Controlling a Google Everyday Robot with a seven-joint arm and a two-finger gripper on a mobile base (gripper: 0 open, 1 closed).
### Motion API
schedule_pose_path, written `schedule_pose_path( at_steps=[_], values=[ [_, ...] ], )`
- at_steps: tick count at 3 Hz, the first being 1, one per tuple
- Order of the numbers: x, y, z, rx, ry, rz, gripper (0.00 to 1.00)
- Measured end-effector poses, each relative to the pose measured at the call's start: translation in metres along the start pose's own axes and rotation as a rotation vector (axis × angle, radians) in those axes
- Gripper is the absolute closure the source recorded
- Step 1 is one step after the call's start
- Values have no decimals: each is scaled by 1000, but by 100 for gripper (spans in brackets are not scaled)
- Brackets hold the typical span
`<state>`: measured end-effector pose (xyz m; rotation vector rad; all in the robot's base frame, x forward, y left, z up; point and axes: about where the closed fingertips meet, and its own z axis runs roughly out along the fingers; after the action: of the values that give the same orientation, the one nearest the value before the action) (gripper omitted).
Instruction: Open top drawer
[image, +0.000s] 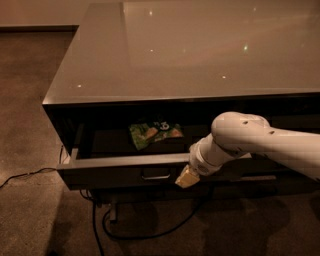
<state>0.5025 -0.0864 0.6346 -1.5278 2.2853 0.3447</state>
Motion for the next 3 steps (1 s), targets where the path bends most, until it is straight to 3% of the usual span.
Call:
schedule_pose_path(
  at_steps=[1,2,3],
  values=[
    [-2,0,-4,0,0,0,65],
    [-1,9,-13,33,-17,29,88],
    [2,10,-14,33,-17,29,100]
  ],
)
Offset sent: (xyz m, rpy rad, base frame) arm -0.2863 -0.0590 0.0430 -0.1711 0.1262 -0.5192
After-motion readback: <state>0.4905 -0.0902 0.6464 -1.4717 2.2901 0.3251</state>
